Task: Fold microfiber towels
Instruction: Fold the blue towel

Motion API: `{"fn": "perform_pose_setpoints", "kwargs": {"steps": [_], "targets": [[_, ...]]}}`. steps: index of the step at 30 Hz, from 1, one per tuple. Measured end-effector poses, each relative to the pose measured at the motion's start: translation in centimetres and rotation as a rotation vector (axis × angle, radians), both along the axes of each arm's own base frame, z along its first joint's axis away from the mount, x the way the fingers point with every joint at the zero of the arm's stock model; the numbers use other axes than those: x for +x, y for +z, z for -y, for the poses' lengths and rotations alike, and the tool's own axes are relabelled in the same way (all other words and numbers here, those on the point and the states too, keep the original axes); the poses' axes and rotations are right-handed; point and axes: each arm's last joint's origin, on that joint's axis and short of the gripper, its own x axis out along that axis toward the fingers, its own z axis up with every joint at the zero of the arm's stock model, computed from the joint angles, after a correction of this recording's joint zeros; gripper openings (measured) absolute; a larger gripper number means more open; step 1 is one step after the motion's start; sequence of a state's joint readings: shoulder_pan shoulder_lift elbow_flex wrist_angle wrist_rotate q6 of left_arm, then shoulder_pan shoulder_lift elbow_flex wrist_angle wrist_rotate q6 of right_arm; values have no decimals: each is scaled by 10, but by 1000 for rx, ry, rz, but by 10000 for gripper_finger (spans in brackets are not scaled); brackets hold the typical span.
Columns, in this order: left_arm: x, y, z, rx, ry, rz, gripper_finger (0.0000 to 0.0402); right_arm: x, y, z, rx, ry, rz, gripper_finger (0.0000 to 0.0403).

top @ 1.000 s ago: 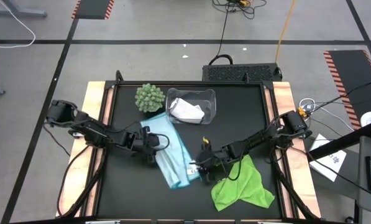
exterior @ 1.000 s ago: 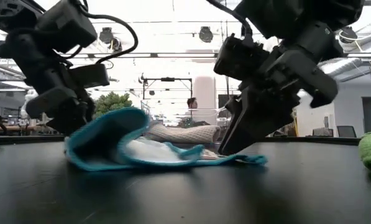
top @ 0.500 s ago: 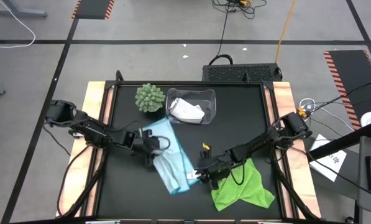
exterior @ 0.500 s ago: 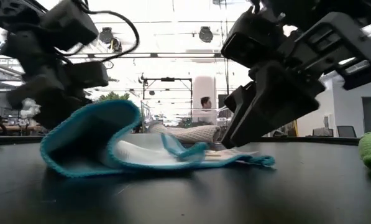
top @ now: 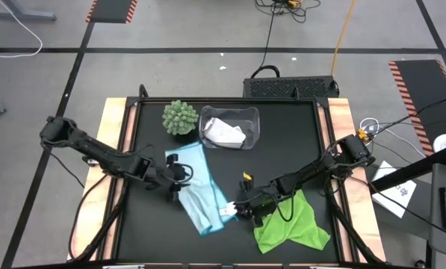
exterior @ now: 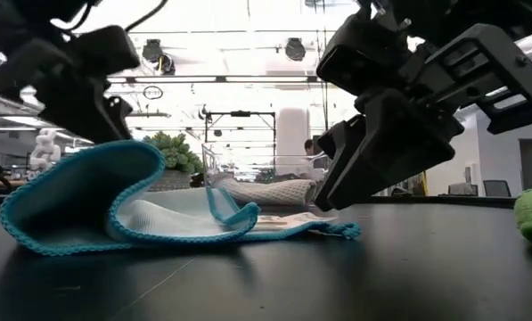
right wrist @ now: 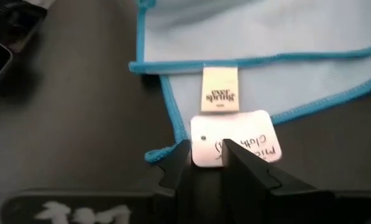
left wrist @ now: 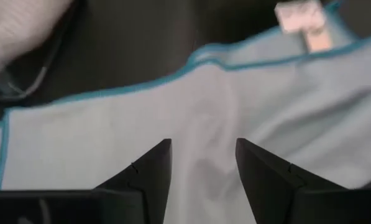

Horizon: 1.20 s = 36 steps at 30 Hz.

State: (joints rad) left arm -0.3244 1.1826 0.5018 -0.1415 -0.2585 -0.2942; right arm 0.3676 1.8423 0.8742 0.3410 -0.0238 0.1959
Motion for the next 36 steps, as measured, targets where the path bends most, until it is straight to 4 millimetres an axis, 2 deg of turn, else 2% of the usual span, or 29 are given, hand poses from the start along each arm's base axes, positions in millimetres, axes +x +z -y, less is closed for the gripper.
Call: {"fn": "perform_pose_setpoints", "kwargs": {"steps": [3, 6, 9, 15, 19, 22, 28, 36], "targets": [[-1, 7, 2, -56, 7, 42, 179, 1, 2, 0, -2, 8, 23, 82], [-3, 6, 10, -97, -9, 37, 179, 3, 5, -2, 7, 27, 62, 82], [-4, 5, 20, -94, -49, 39, 179, 3, 7, -8, -16, 138, 90, 87], [-8, 5, 35, -74, -69, 77, 179, -9, 2, -34, -374, 402, 210, 120], [-11, 5, 39, -56, -30, 94, 179, -5, -2, -45, -568, 439, 266, 145], [-12, 5, 42, -53, -36, 97, 180, 6, -5, -49, -688, 426, 298, 161], [-14, 5, 45, -37, -50, 97, 180, 29, -12, -55, -780, 483, 321, 170], [-17, 4, 49, -22, -80, 88, 180, 32, -13, -63, -898, 566, 347, 151]]}}
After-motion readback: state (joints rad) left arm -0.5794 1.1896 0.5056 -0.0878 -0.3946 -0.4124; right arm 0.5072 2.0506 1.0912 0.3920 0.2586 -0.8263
